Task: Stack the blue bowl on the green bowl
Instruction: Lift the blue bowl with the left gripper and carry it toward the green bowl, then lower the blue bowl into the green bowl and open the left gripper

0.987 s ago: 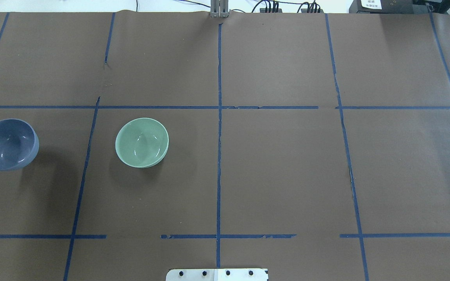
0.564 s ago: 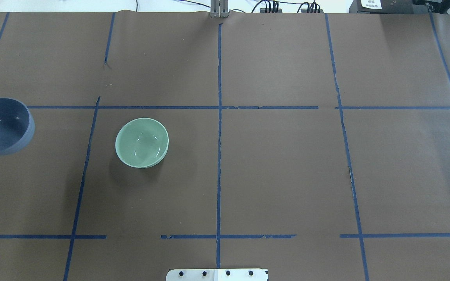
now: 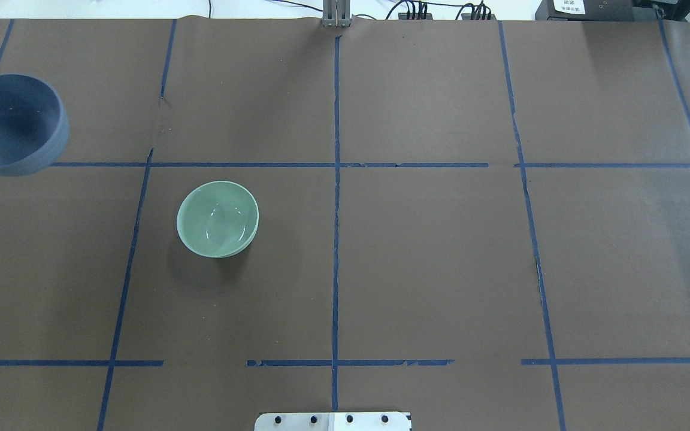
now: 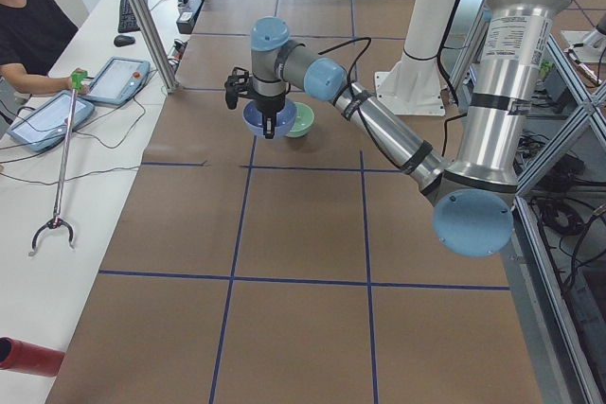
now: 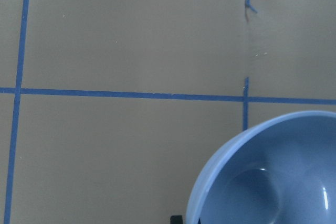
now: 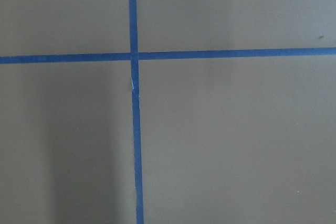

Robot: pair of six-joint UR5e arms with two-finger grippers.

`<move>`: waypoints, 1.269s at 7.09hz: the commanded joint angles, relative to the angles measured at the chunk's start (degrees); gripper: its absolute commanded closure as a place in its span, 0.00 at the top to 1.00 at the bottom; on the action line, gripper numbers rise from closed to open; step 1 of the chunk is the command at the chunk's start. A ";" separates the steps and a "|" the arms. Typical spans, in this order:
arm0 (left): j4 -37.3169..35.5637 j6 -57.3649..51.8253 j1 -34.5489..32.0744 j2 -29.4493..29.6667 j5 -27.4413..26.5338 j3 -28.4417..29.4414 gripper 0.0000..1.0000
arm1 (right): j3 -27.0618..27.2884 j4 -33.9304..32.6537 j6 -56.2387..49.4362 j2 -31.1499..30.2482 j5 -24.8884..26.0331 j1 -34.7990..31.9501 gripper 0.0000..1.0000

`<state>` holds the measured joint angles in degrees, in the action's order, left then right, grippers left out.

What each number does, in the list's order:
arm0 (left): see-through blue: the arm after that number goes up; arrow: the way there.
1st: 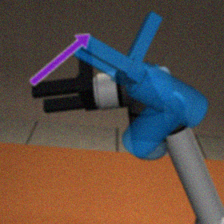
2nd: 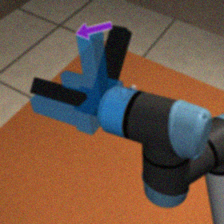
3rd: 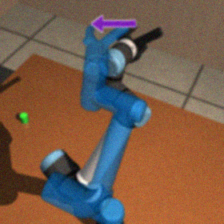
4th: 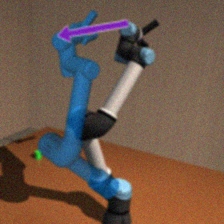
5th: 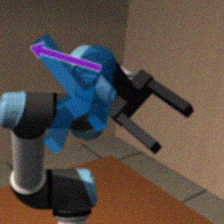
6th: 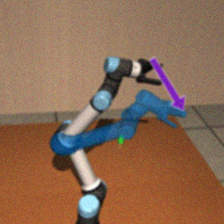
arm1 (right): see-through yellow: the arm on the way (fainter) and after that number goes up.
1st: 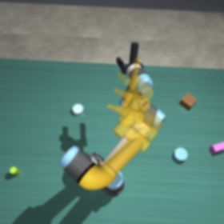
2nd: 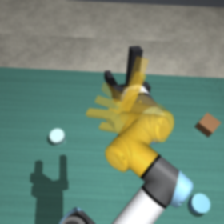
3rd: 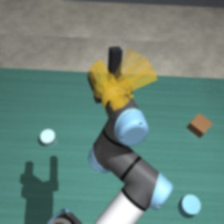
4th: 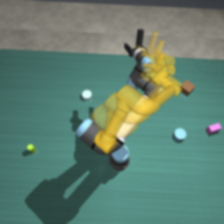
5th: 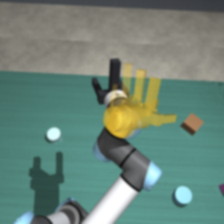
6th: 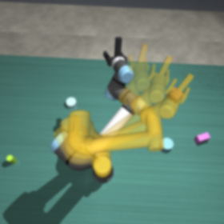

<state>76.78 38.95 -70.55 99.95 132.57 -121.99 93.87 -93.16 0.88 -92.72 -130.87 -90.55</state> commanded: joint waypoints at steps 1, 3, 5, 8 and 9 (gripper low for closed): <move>9.71 18.17 9.50 1.30 -0.11 0.34 0.00 | 0.00 0.00 0.00 0.00 0.00 0.02 1.00; 24.32 32.19 18.14 1.56 -0.64 5.78 0.00 | 0.00 0.00 0.00 0.00 0.00 0.02 1.00; 26.58 36.44 23.50 4.45 -5.79 10.09 0.00 | 0.00 0.00 0.00 0.00 0.00 0.02 1.00; 29.48 39.53 27.91 6.47 -8.63 14.14 0.00 | 0.00 0.00 0.00 0.00 0.00 0.02 1.00; 29.57 39.54 28.01 6.57 -8.99 14.50 0.00 | 0.00 0.00 0.00 0.00 0.00 -0.07 1.00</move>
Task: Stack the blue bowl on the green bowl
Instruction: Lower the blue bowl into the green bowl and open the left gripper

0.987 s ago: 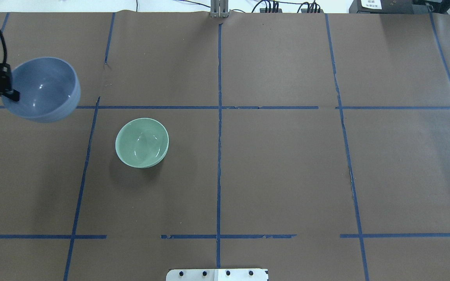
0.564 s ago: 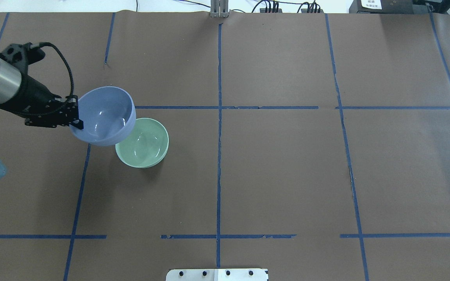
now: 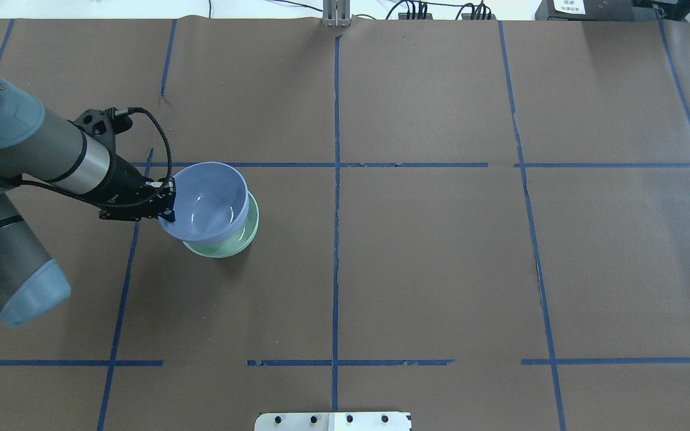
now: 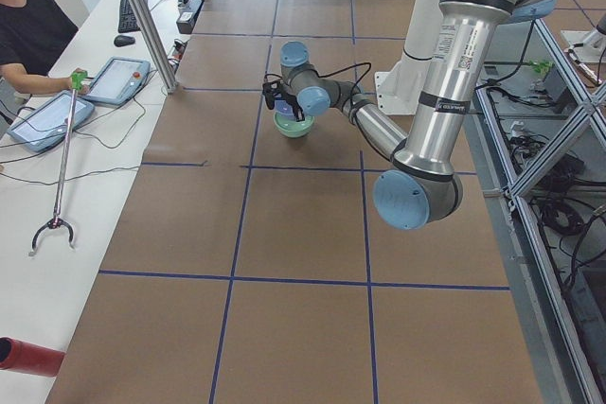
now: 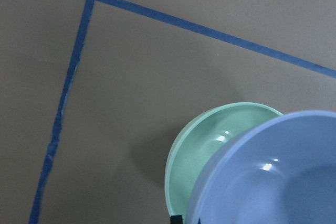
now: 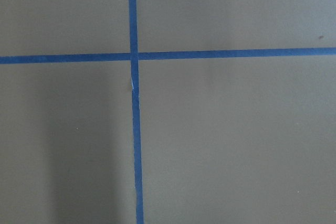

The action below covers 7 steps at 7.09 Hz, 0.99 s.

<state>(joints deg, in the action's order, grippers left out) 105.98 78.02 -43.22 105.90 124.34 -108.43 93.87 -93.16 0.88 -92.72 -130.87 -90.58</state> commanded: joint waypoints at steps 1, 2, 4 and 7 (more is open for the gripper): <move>0.37 0.38 0.68 0.53 -0.85 1.02 0.00 | 0.00 0.00 0.00 0.00 0.00 -0.03 1.00; 0.46 -0.14 0.68 0.53 -0.77 1.46 0.12 | 0.00 0.00 0.00 0.00 0.00 0.05 1.00; 2.46 -1.12 0.60 -0.25 -0.77 1.55 1.00 | 0.00 0.00 0.00 0.00 0.00 -0.03 1.00; 2.66 -1.73 -0.36 -0.17 -0.42 -0.37 1.00 | 0.00 0.00 0.00 0.00 0.00 0.06 1.00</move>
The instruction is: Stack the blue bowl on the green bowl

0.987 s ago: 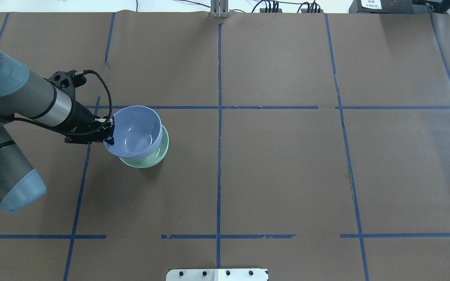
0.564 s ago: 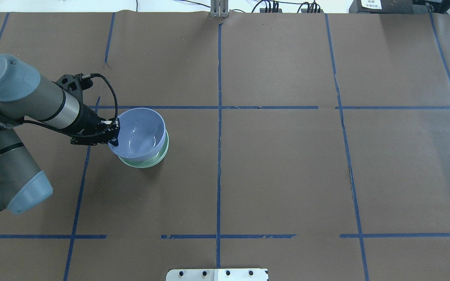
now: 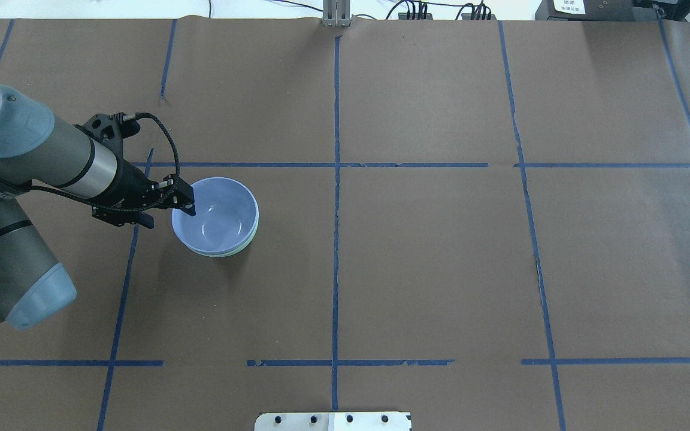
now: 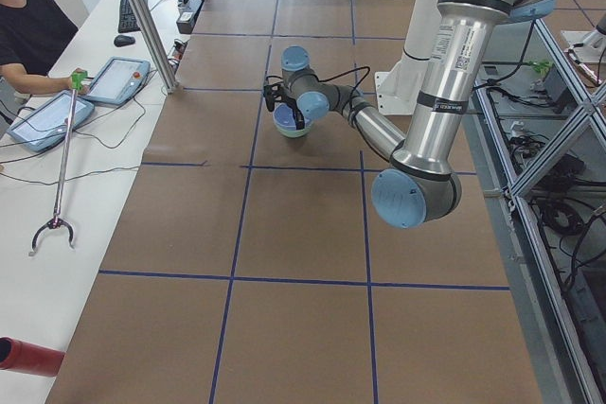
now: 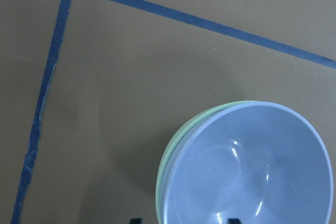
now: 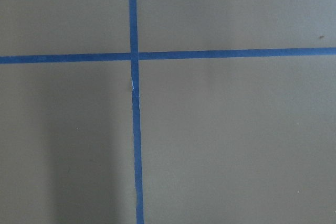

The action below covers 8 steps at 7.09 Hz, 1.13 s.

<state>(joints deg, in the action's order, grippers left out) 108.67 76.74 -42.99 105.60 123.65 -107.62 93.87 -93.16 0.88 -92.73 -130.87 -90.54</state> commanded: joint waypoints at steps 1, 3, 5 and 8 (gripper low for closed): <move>-0.82 -4.02 -3.74 -0.91 0.28 -4.06 1.00 | 0.00 0.00 0.00 0.00 0.00 0.01 1.00; -1.78 -23.71 -13.56 -4.68 0.54 -5.14 1.00 | 0.00 0.00 0.00 0.00 0.00 0.01 1.00; -2.05 -40.18 -19.13 -10.91 0.54 -4.97 1.00 | 0.00 0.00 0.00 0.00 0.00 0.01 1.00; -11.26 -66.43 -34.83 -18.02 0.81 0.46 1.00 | 0.00 0.00 0.00 0.00 0.00 0.01 1.00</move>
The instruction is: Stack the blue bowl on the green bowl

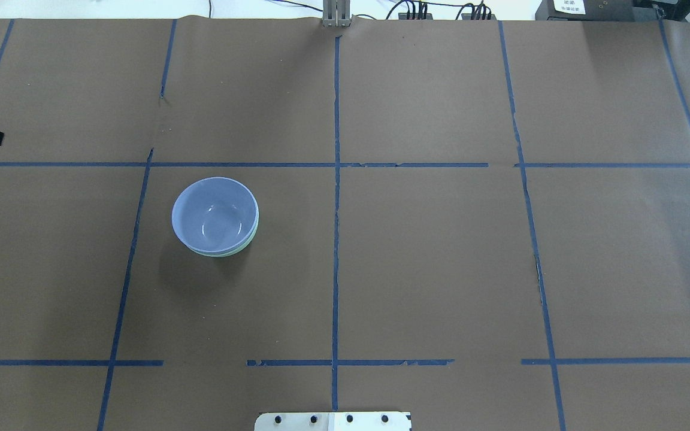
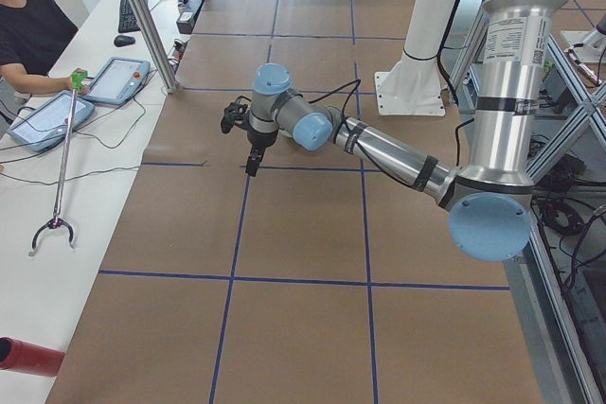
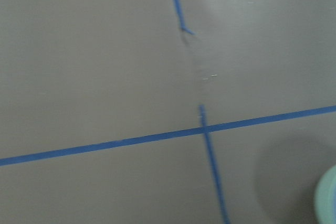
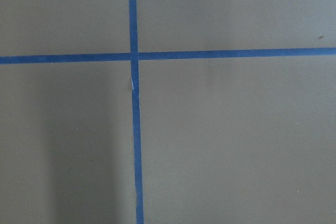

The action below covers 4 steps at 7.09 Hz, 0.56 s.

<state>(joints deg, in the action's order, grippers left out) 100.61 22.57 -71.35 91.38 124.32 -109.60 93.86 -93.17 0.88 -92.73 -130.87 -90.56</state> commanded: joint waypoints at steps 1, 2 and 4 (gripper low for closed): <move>-3.14 -19.68 -12.61 -5.93 2.57 7.59 1.00 | 0.00 0.00 0.00 0.00 0.00 -0.06 1.00; -2.44 -26.63 -16.06 -8.47 9.46 13.56 1.00 | 0.00 0.00 0.00 0.00 0.00 0.03 1.00; -3.13 -29.61 -19.24 -9.91 11.99 16.43 1.00 | 0.00 0.00 0.00 0.00 0.00 -0.06 1.00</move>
<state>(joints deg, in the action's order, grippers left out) 98.09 -5.28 -87.97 82.18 134.48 -95.00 93.87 -93.16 0.88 -92.73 -130.87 -90.56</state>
